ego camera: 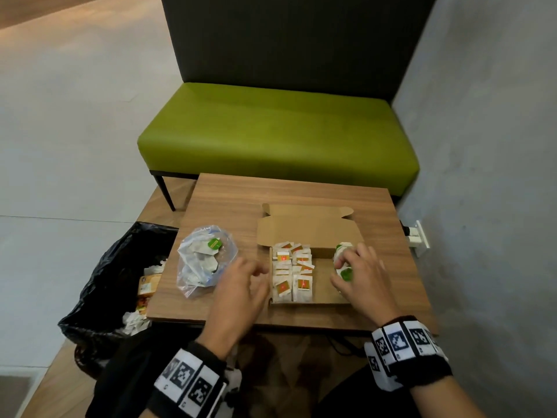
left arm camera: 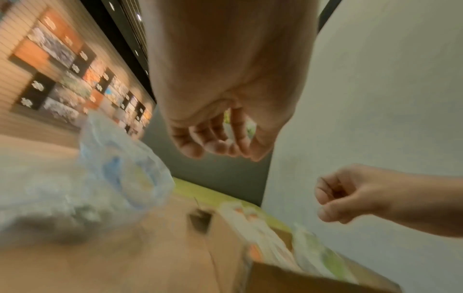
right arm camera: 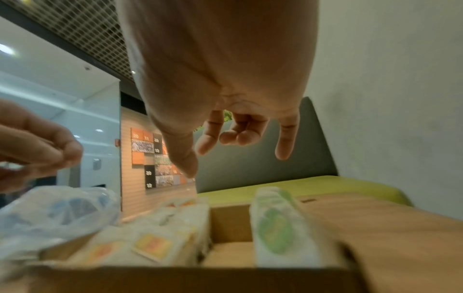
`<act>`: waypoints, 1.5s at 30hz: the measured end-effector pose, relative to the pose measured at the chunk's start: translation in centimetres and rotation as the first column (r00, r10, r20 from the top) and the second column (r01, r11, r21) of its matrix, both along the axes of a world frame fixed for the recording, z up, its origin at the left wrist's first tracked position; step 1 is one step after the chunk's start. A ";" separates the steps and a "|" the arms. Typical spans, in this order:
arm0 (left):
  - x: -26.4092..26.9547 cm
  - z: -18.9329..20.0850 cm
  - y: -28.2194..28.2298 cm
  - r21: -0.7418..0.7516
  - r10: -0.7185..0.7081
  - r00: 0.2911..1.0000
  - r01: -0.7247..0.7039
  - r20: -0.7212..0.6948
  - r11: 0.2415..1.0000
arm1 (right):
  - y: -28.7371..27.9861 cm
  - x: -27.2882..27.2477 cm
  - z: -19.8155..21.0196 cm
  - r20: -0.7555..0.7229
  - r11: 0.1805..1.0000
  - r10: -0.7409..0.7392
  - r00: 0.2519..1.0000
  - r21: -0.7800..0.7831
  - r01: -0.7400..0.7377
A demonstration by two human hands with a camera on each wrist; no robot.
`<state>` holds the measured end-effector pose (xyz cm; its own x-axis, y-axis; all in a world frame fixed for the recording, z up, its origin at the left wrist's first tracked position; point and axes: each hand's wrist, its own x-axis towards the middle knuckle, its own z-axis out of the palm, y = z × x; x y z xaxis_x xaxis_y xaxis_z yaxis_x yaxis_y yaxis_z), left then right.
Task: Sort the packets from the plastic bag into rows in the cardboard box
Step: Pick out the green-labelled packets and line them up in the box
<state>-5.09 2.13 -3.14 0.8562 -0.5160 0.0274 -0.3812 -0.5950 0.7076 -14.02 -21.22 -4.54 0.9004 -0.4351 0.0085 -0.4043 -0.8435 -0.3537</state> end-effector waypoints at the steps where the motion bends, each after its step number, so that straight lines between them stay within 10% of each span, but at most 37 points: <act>1: 1.2 0.5 0.9 0.041 0.085 0.992 -0.089 0.088 0.995 | 1.1 0.6 0.5 0.035 1.000 0.028 0.999 0.013 -0.028; 5: 5.6 1.5 4.2 0.284 0.267 0.903 -0.368 0.336 0.885 | 6.1 4.0 1.6 0.114 0.989 0.134 0.984 0.042 -0.140; 10: 9.0 0.7 5.7 0.528 0.204 0.964 -0.265 0.172 0.807 | 12.2 8.4 1.0 0.144 0.965 0.246 0.958 0.057 -0.257; 29: 8.3 -0.9 6.6 0.336 0.080 0.997 -0.071 -0.014 0.939 | 18.6 16.4 -3.4 -0.277 0.958 0.078 0.958 -0.245 -0.149; 45: 8.8 -1.3 6.8 0.231 0.175 0.983 -0.160 -0.046 0.960 | 16.3 13.9 -1.6 -0.008 0.904 0.249 0.968 -0.357 -0.236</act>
